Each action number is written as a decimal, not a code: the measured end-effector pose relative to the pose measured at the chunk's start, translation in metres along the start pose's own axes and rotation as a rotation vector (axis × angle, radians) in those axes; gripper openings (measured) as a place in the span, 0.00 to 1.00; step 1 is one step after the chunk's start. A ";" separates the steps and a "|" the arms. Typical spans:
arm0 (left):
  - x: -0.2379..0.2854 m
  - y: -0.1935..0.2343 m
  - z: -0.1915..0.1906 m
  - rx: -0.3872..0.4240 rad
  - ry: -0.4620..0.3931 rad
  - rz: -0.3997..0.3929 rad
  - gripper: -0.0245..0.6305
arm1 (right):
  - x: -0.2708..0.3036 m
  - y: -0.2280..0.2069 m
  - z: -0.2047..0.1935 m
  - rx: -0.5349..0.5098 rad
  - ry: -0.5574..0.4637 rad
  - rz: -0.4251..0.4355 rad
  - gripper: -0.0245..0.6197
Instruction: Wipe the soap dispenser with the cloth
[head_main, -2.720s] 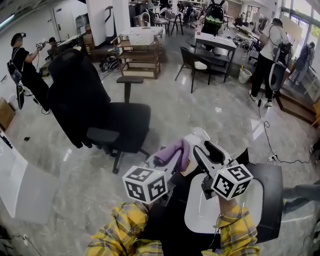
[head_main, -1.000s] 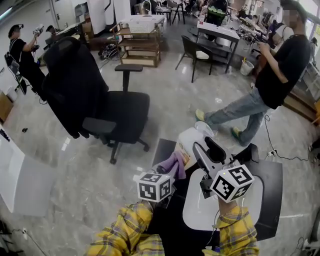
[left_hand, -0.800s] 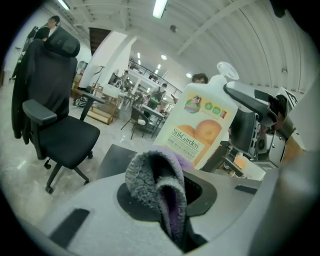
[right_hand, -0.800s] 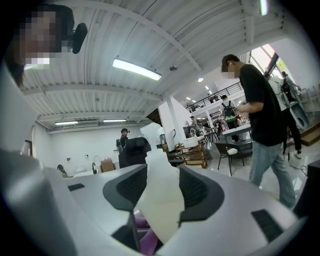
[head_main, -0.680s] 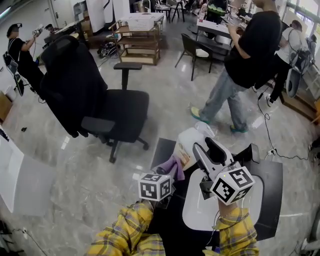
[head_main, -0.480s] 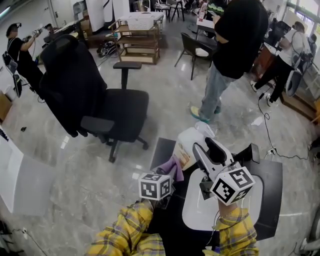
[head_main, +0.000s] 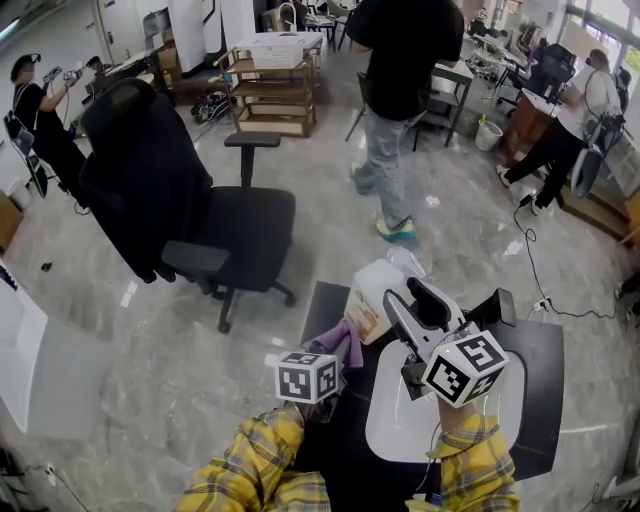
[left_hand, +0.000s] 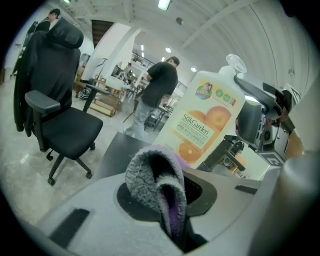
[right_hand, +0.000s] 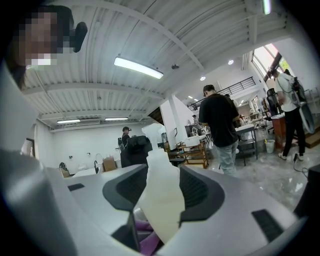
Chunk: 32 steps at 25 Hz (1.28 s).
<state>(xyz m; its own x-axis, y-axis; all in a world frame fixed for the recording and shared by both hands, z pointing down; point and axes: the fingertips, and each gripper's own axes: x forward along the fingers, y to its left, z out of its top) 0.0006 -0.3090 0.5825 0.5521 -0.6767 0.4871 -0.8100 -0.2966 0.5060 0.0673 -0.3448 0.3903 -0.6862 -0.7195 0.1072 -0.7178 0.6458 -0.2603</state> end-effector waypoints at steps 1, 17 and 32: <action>-0.004 0.000 0.002 -0.004 -0.008 -0.004 0.11 | -0.001 0.002 0.001 0.003 -0.002 0.019 0.31; -0.079 -0.046 0.038 0.077 -0.136 -0.088 0.11 | -0.006 0.013 0.019 -0.234 0.073 0.309 0.40; -0.131 -0.059 0.033 0.093 -0.171 -0.046 0.11 | 0.022 0.021 0.022 -0.329 0.134 0.497 0.42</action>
<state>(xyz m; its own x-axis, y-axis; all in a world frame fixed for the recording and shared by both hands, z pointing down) -0.0304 -0.2250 0.4656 0.5538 -0.7631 0.3331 -0.8039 -0.3856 0.4529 0.0394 -0.3521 0.3662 -0.9419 -0.2873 0.1741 -0.2921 0.9564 -0.0024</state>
